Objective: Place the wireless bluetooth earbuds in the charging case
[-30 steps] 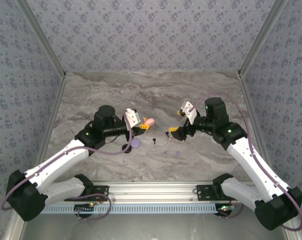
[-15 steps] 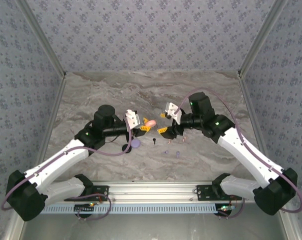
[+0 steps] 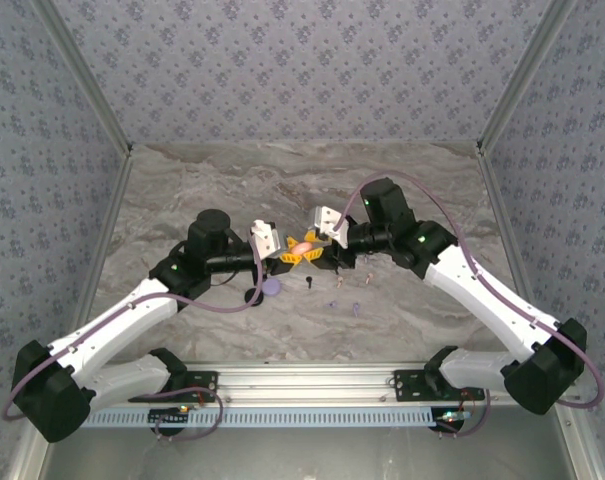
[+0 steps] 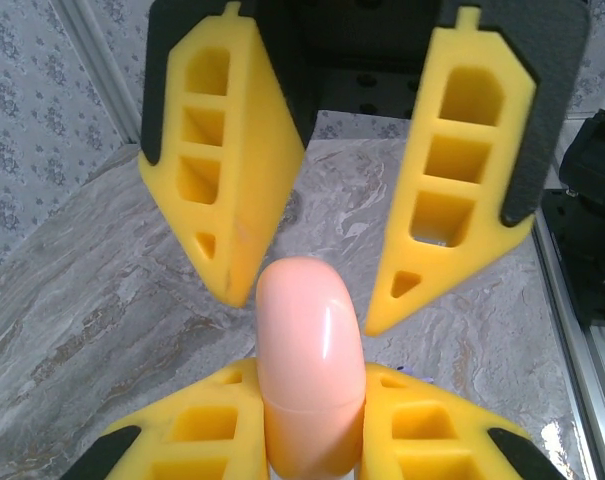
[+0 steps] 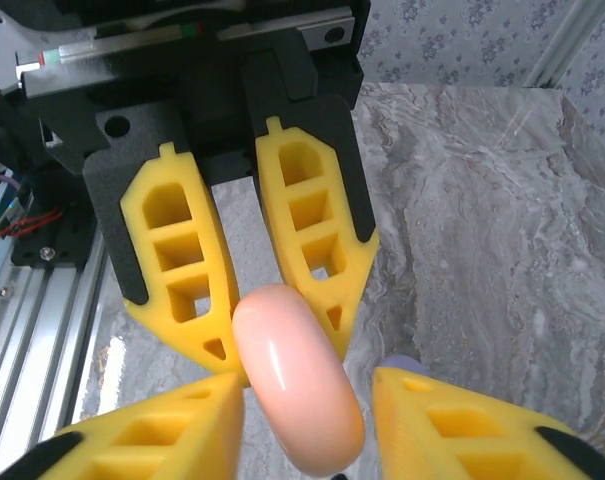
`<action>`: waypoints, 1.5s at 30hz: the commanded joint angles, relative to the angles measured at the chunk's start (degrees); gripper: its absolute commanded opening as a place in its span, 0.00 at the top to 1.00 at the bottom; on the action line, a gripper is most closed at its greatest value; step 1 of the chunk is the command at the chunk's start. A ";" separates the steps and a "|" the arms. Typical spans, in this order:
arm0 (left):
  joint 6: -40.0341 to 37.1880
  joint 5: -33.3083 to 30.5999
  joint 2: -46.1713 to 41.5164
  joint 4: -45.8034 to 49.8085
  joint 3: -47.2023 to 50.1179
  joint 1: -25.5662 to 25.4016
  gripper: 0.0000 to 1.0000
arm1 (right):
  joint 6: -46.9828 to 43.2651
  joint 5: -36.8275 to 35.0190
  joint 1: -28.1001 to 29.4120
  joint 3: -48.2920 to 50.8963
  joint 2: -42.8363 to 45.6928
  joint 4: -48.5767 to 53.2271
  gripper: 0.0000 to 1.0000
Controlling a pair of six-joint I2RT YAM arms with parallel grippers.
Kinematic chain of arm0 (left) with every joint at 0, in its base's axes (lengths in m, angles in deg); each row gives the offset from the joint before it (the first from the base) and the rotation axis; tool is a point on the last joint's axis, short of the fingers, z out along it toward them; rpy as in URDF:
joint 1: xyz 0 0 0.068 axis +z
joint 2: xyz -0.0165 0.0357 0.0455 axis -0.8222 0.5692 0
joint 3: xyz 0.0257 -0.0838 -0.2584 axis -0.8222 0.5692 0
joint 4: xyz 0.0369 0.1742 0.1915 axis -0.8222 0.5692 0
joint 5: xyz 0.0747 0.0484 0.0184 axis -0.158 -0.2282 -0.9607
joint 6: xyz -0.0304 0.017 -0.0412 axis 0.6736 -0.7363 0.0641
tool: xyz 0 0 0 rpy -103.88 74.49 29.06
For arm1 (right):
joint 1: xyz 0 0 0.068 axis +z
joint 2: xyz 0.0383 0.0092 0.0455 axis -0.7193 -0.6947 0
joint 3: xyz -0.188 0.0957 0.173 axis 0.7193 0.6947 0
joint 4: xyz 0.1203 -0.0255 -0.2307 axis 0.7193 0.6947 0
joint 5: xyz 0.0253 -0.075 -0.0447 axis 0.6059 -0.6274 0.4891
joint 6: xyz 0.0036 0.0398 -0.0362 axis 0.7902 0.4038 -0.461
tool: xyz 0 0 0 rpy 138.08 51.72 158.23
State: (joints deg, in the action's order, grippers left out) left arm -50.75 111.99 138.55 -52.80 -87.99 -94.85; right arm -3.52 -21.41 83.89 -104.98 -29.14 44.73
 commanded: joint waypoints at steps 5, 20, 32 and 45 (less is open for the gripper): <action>-0.60 1.30 -0.80 0.36 -2.75 -0.49 1.00 | -0.26 0.93 0.28 -1.84 -0.10 2.97 0.71; 0.10 0.69 -0.77 -0.76 -1.50 -0.44 0.54 | 1.37 1.02 0.26 -1.80 1.44 1.44 0.71; 1.07 1.03 0.48 -1.31 -1.55 -0.53 0.56 | 2.69 1.02 0.52 -1.59 1.62 -0.16 0.70; 1.21 0.09 1.15 -0.96 -1.81 -0.51 0.83 | 3.07 -0.58 0.61 -0.80 2.06 -0.09 0.68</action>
State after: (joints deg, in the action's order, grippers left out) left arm -49.35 111.53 139.38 -52.47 -87.99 -95.01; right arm -1.20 -21.85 84.17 -105.03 -28.59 45.41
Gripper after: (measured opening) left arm 0.214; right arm 0.314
